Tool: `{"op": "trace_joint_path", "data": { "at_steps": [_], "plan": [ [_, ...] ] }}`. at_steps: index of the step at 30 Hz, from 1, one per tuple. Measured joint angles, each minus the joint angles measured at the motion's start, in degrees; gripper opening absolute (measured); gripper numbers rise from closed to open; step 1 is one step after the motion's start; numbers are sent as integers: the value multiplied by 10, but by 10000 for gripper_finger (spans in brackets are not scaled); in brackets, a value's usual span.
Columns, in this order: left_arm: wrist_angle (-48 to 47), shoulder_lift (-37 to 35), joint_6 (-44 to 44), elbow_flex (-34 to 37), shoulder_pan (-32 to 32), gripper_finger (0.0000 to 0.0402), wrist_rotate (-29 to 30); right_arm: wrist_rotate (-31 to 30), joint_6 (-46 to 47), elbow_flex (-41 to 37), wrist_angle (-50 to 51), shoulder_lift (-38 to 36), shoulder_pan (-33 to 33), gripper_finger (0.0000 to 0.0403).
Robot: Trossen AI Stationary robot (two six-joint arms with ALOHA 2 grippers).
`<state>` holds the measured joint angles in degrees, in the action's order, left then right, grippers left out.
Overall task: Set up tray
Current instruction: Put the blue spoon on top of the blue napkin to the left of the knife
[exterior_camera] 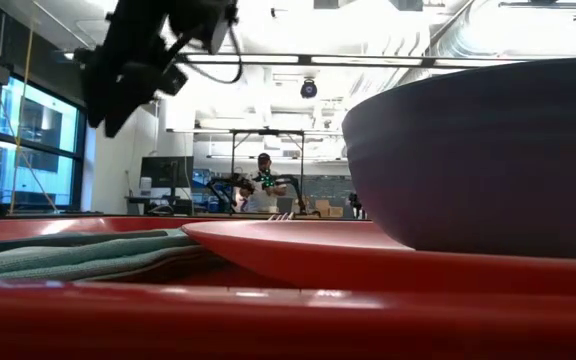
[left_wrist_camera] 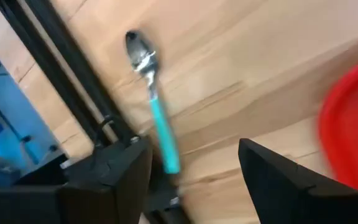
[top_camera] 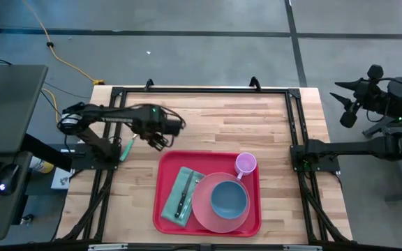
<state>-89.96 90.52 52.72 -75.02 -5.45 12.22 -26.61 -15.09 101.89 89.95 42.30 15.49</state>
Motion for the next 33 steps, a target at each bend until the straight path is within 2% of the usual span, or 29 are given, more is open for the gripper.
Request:
{"op": "trace_joint_path", "data": {
  "at_steps": [7,13,17,22,28,30,33],
  "plan": [
    [33,-110,-96,106,-79,272,-13,0,49,0,0,0,0,138],
    [120,-230,-133,240,-102,269,-52,1,74,0,0,0,0,138],
    [139,-275,-139,296,-112,269,-58,2,77,0,0,0,0,138],
    [136,-280,-159,301,-121,265,-24,2,97,0,1,0,0,138],
    [208,-271,-198,320,-170,263,-46,4,127,0,1,0,0,138],
    [248,-262,-195,329,-178,265,-51,8,137,0,1,0,0,138],
    [254,-241,-172,335,-179,271,-41,17,147,0,1,1,0,138]
  ]
}}
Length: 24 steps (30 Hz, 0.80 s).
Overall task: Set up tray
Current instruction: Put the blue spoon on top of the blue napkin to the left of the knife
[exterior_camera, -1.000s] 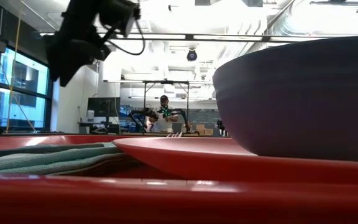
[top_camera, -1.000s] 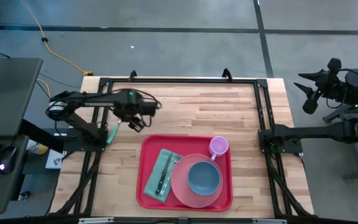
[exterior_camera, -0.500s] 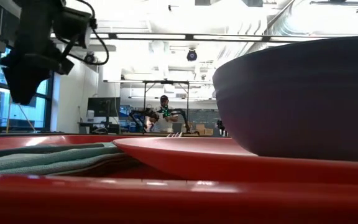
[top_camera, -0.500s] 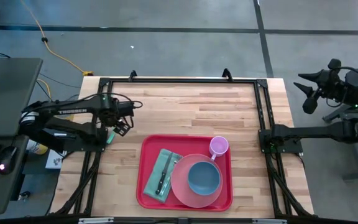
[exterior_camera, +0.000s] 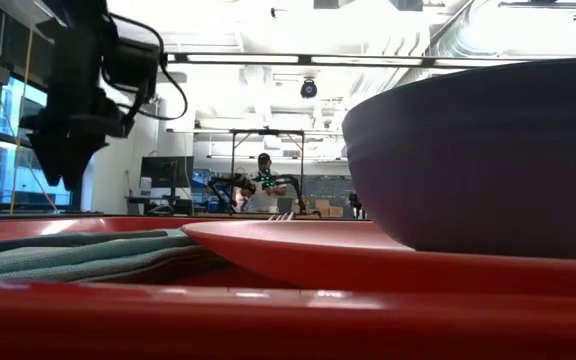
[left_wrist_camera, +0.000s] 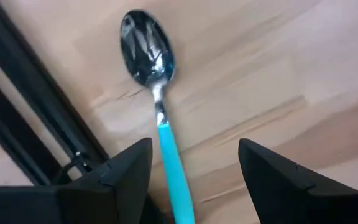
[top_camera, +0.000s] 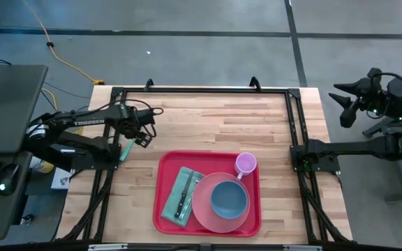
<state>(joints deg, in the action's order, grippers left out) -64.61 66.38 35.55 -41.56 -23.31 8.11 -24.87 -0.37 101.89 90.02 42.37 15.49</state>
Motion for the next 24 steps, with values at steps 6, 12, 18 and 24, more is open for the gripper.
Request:
{"op": "trace_joint_path", "data": {
  "at_steps": [6,12,18,24],
  "plan": [
    [-25,47,56,15,0,269,-1,16,6,0,0,6,0,138],
    [6,94,65,15,0,261,-12,17,2,0,0,15,0,138],
    [-2,141,86,15,0,260,-5,27,-10,0,0,18,0,138],
    [5,173,123,15,0,260,2,52,-11,0,0,18,0,138]
  ]
}}
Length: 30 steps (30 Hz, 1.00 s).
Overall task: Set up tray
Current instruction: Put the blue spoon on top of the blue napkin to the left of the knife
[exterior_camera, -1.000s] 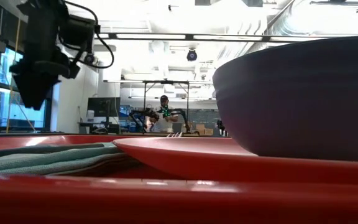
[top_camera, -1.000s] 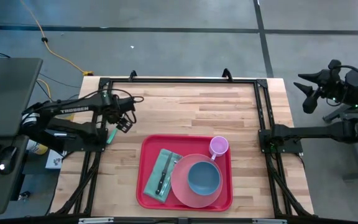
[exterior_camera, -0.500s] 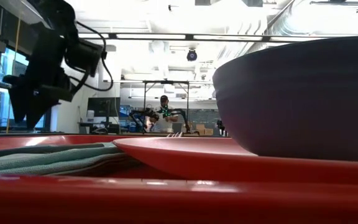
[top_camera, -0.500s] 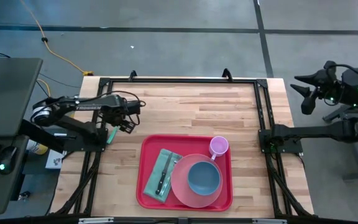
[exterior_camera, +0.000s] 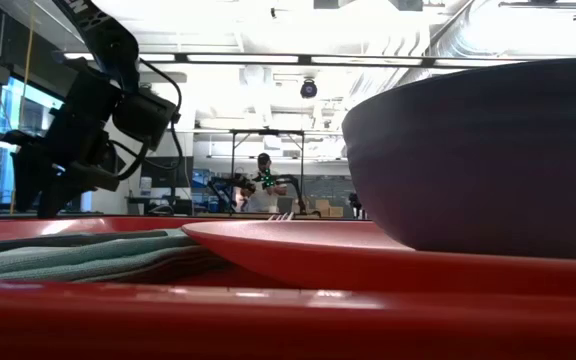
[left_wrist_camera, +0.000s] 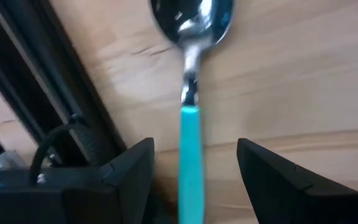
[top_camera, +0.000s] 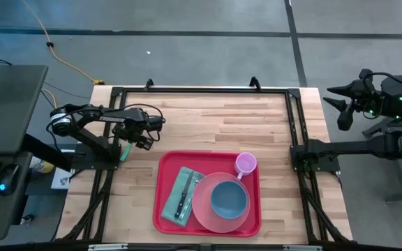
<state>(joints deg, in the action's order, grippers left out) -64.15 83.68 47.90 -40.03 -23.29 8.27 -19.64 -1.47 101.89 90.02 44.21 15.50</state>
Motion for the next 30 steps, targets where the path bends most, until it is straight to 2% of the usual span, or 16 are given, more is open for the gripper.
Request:
{"op": "trace_joint_path", "data": {
  "at_steps": [8,13,24,30],
  "plan": [
    [33,5,1,2,-6,259,1,33,-14,0,0,0,0,138],
    [57,2,-19,29,-50,259,-30,52,-27,0,0,0,0,138],
    [68,3,-110,29,-117,259,-52,64,-48,0,0,0,0,138],
    [79,4,-162,30,-156,219,-71,64,-42,0,0,0,0,138]
  ]
}}
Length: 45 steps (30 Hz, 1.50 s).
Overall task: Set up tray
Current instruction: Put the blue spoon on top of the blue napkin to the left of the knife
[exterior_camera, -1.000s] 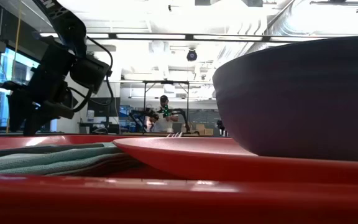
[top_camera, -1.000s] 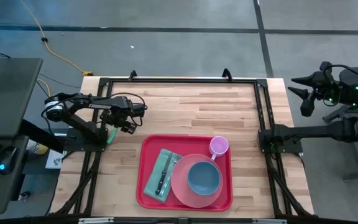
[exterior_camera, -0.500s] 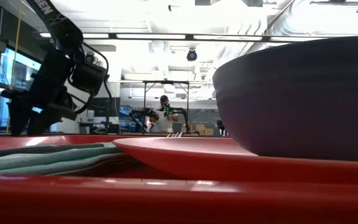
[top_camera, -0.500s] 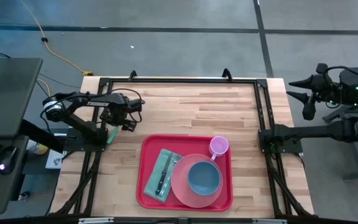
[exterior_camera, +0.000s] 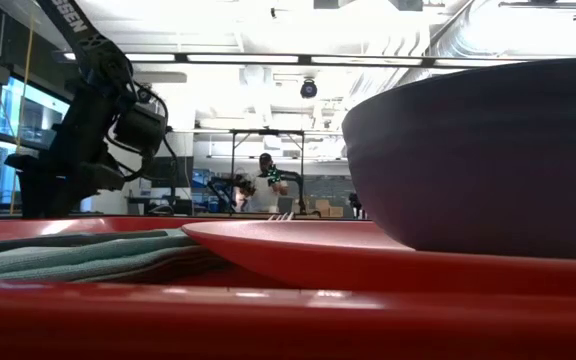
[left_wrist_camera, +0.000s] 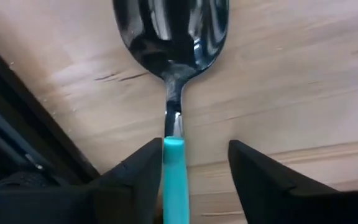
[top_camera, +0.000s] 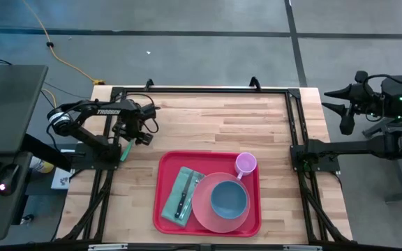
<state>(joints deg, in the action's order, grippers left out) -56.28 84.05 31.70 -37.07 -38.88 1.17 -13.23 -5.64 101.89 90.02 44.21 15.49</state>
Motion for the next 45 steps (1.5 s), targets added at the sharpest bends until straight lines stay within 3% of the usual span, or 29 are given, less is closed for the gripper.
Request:
{"op": "trace_joint_path", "data": {
  "at_steps": [12,20,28,35,45],
  "plan": [
    [11,0,-63,0,-9,30,20,10,18,0,0,0,0,138],
    [10,-8,-102,-14,-6,30,-2,12,22,0,0,0,0,138],
    [3,-56,-103,-106,40,30,-39,13,8,0,0,0,0,138],
    [-93,-85,-24,-202,136,30,-42,24,-8,0,0,0,0,138],
    [-201,-94,209,-312,352,30,-6,35,-51,0,0,0,0,138]
  ]
}}
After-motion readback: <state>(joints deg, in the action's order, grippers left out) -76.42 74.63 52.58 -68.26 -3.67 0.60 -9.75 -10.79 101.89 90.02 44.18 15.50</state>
